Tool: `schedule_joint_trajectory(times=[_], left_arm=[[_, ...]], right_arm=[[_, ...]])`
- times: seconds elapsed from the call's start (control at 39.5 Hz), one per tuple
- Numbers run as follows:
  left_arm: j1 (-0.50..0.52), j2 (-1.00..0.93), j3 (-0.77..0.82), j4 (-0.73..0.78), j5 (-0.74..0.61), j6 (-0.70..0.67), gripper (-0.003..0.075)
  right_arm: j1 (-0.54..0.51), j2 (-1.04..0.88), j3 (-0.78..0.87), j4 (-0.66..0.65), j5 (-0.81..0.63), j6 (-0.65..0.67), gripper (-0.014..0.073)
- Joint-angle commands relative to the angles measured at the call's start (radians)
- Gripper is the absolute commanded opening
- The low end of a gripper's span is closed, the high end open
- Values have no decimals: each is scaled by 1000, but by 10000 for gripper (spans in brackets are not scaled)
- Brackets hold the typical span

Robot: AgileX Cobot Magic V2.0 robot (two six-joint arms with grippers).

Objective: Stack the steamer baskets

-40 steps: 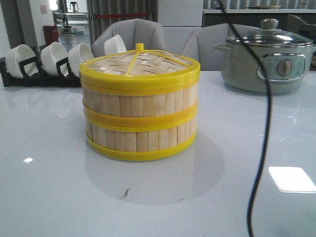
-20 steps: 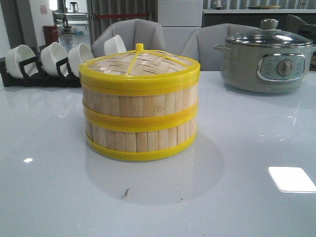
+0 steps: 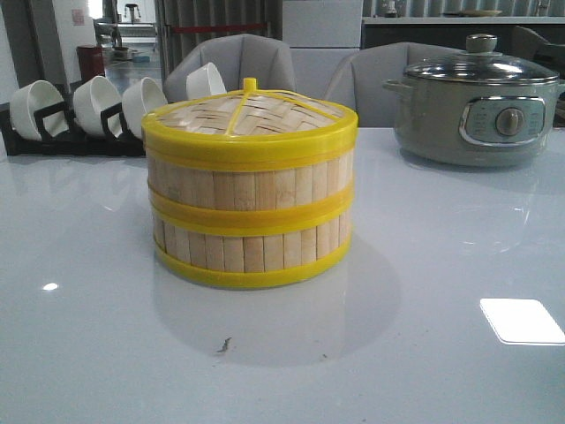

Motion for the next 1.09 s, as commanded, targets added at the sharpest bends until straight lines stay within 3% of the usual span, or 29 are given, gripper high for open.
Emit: schedule_joint_trajectory(times=[0.0,0.33,0.4,0.56,0.61,1.06], left_arm=[[-3,3,-31,1,-88,-8,85],[-3,3,-31,1,-88,-8,85],[-3,3,-31,1,-88,-8,85],[-3,3,-31,1,-88,-8,85],[-3,3,-31,1,-88,-8,85],[-3,3,-31,1,-88,-8,85]], right_arm=[[-10,-50,24,-14,-113,-8,415],[-10,-117,44,-14,-148,-8,392],[-10,-117,44,-14,-148,-8,300],[-10,-117,44,-14,-149,-8,6],[-10,-117,44,-14,-149,-8,40],[-10,-117,44,-14,-143,-8,40]])
